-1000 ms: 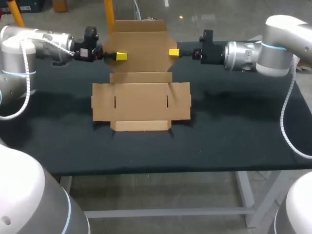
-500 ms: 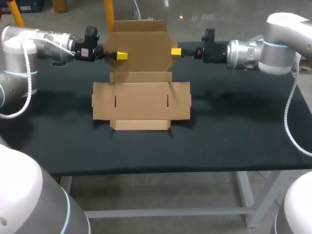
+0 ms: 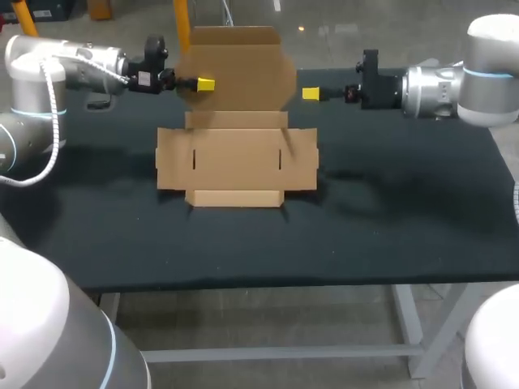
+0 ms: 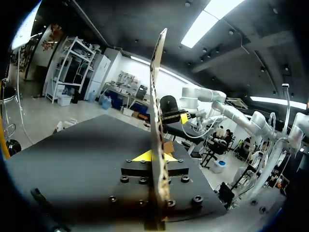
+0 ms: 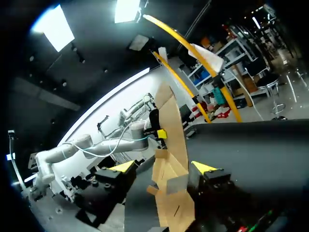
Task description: Assemble the packaging by folding the flat box into shape, placing the metal phone stand inside, and closing the box properly
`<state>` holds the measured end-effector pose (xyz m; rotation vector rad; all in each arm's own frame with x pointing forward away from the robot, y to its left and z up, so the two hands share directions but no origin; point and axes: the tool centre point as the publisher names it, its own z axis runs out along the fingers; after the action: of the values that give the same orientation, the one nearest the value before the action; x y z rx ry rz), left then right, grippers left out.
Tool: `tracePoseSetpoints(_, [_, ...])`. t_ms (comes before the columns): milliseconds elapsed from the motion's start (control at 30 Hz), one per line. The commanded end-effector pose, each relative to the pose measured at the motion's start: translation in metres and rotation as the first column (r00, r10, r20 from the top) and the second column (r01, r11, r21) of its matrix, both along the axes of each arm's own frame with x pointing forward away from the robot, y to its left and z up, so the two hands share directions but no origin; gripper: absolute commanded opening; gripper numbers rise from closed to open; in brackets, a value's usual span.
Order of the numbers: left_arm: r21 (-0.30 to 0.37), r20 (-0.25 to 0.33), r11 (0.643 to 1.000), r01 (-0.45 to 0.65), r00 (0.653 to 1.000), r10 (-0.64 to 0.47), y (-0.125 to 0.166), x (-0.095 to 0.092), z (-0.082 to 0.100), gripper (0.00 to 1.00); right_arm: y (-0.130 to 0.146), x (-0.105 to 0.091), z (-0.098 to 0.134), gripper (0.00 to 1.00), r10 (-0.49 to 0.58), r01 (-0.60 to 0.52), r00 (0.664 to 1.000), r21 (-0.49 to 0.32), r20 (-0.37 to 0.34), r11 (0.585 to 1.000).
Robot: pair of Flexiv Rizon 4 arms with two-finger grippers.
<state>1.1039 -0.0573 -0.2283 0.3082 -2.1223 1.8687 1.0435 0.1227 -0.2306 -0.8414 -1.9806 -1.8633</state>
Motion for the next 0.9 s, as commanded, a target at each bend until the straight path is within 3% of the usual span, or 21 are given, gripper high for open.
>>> tracePoseSetpoints(33, [0.003, 0.005, 1.000, 0.010, 1.000, -0.010, 0.001, 0.006, 0.005, 0.00, -0.010, -0.031, 0.014, 0.55, -0.148, 0.149, 0.989, -0.111, 0.019, 0.983])
tracePoseSetpoints(200, [0.020, 0.016, 1.000, -0.005, 1.000, 0.005, -0.001, 0.009, 0.012, 0.00, -0.018, -0.046, 0.016, 0.27, -0.181, 0.186, 0.982, -0.148, 0.045, 0.971])
tracePoseSetpoints(300, [0.030, 0.020, 1.000, -0.011, 1.000, 0.010, -0.003, 0.009, 0.015, 0.00, -0.022, -0.054, 0.017, 0.00, -0.196, 0.203, 0.979, -0.163, 0.061, 0.965])
tracePoseSetpoints(567, [0.043, 0.041, 0.999, -0.021, 0.999, 0.019, -0.007, 0.005, 0.025, 0.00, -0.030, -0.076, 0.011, 0.00, -0.251, 0.273, 0.960, -0.204, 0.126, 0.940])
tracePoseSetpoints(733, [0.038, 0.053, 0.999, -0.026, 0.998, 0.024, -0.008, 0.001, 0.031, 0.00, -0.031, -0.090, 0.003, 0.00, -0.314, 0.351, 0.931, -0.221, 0.186, 0.910])
tracePoseSetpoints(900, [0.038, 0.052, 0.999, -0.030, 0.998, 0.028, -0.008, 0.000, 0.033, 0.00, -0.029, -0.094, -0.003, 0.00, -0.379, 0.409, 0.911, -0.226, 0.165, 0.884])
